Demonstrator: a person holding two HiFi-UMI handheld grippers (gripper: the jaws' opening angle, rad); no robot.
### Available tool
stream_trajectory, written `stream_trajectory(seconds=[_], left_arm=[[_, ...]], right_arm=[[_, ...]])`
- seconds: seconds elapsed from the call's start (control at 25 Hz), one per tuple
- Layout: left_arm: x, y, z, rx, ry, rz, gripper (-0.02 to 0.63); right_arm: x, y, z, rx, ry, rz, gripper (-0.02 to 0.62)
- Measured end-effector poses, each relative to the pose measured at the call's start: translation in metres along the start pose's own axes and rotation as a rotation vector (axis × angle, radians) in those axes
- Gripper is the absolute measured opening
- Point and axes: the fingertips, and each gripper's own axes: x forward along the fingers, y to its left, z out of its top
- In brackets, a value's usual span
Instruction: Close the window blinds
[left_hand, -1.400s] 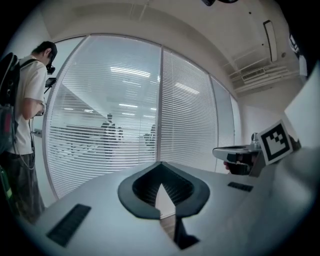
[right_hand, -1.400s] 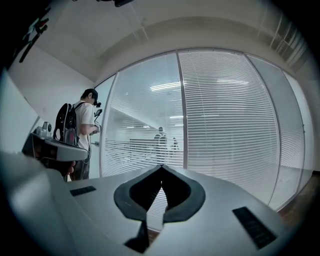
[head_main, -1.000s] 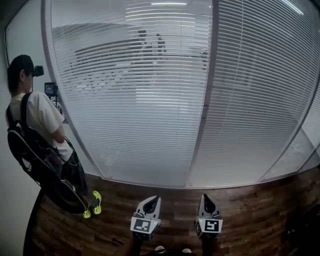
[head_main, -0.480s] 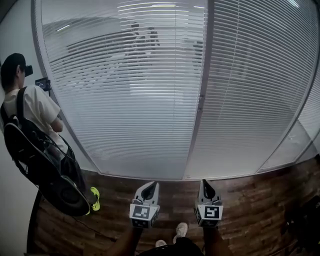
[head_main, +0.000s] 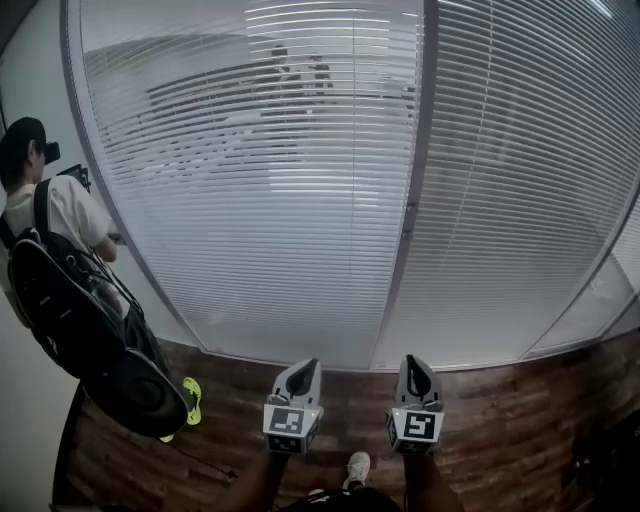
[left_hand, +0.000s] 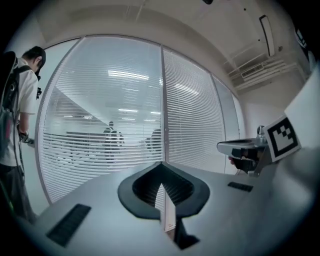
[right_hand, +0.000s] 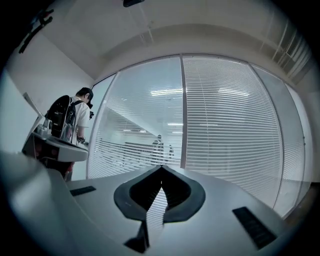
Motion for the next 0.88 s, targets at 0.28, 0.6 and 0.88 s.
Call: stream_trajectory(seconds=[0.28, 0.6, 0.88], left_arm=[[0.053, 0.0, 0.0, -0.011, -0.011, 0.02, 0.0], [0.079, 0.01, 0.03, -0.005, -0.014, 0.072, 0.0], [0.131, 0.017, 0.039, -0.02, 0.009, 0.087, 0.0]], right_arm=[[0.053, -0.026, -0.018, 0.029, 0.004, 0.021, 0.003], [0.082, -0.04, 0.003, 0.047, 0.029, 0.029, 0.002], [0.133, -0.068, 0.007, 0.055, 0.015, 0.039, 0.002]])
